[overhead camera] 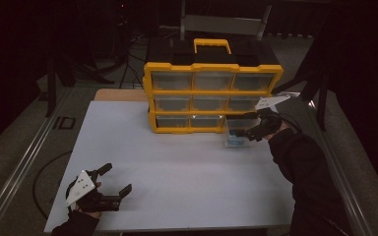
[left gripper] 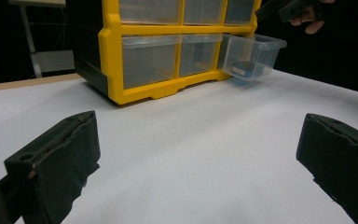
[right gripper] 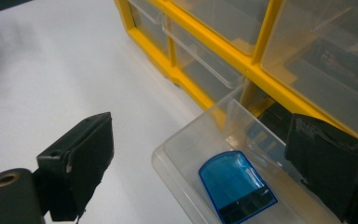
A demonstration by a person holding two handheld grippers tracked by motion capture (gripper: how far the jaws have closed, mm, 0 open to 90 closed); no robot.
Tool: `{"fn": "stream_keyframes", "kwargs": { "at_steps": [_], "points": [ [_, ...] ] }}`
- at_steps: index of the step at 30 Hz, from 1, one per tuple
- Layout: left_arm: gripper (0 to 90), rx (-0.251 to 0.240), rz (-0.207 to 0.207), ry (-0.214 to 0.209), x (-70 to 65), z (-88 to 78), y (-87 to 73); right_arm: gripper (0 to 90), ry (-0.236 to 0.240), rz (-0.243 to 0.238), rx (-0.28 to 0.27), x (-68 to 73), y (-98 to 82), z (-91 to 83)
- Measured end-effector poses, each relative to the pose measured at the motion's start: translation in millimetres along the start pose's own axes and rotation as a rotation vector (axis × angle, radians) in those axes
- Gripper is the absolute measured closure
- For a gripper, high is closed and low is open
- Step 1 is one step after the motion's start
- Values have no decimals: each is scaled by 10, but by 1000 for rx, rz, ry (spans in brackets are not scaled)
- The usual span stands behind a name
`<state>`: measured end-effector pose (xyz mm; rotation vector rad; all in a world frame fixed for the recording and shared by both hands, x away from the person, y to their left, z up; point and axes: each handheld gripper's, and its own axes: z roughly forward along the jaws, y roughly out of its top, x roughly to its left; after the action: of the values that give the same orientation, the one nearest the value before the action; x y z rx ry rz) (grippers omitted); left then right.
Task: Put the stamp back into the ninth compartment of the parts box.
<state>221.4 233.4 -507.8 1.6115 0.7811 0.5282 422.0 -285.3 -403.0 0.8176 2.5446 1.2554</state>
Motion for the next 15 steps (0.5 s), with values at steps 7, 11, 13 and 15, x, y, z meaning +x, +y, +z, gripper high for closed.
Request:
{"fn": "stream_keyframes", "kwargs": {
  "at_steps": [7,11,13,15],
  "points": [
    [1,0,1,1,7,-13,-4,83,-9,-20,7,68,2,-2],
    [1,1,3,-1,1,-17,-6,83,-20,-22,-24,113,25,-37],
    [1,-2,2,0,3,-25,-6,83,-28,-22,-27,132,28,-49],
    [1,-6,-3,1,6,-28,-5,84,-35,-21,-26,152,29,-64]
  ]
}}
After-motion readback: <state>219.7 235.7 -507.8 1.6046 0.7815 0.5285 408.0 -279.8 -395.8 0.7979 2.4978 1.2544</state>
